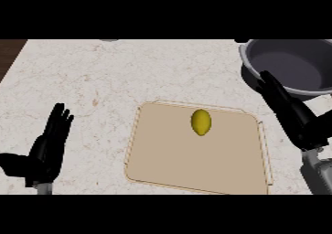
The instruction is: Pick the lemon from the tray and place it in the pot
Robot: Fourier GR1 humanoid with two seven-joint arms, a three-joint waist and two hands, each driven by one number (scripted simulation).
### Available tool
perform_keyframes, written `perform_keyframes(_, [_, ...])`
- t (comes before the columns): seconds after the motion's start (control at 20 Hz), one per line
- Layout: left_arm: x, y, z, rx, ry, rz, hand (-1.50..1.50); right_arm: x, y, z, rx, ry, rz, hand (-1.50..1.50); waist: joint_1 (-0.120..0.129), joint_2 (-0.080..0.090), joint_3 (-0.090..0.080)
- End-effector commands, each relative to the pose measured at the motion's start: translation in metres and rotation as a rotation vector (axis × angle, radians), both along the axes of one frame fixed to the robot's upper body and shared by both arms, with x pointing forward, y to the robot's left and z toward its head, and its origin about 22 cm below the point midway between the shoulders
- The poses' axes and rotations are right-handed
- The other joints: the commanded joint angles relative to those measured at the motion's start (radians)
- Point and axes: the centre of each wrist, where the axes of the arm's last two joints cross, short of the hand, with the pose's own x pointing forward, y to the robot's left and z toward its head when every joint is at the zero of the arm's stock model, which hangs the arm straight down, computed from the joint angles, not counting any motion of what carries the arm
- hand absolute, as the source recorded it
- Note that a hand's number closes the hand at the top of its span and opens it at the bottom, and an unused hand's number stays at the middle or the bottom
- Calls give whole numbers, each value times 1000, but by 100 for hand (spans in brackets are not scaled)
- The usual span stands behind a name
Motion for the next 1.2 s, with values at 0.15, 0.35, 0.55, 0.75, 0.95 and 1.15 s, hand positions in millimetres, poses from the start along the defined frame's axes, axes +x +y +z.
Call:
perform_keyframes(0.15, [38,-24,36,48,-25,-105,0,32,106,-6,-28,115,213,-150,48,24,-13])
perform_keyframes(0.35, [31,-38,31,26,22,-191,0,44,58,21,-732,-78,209,150,68,5,-32])
perform_keyframes(0.55, [46,-44,52,11,64,-167,0,21,113,6,-569,-410,142,-150,5,8,-13])
perform_keyframes(0.75, [35,-47,67,9,64,-154,0,16,116,48,-694,-398,192,-150,13,7,-14])
perform_keyframes(0.95, [40,-47,65,31,65,-161,0,16,114,92,-969,-323,188,-150,0,2,-16])
perform_keyframes(1.15, [33,-52,63,13,68,-170,0,17,137,130,-1105,-229,249,-150,18,6,-16])
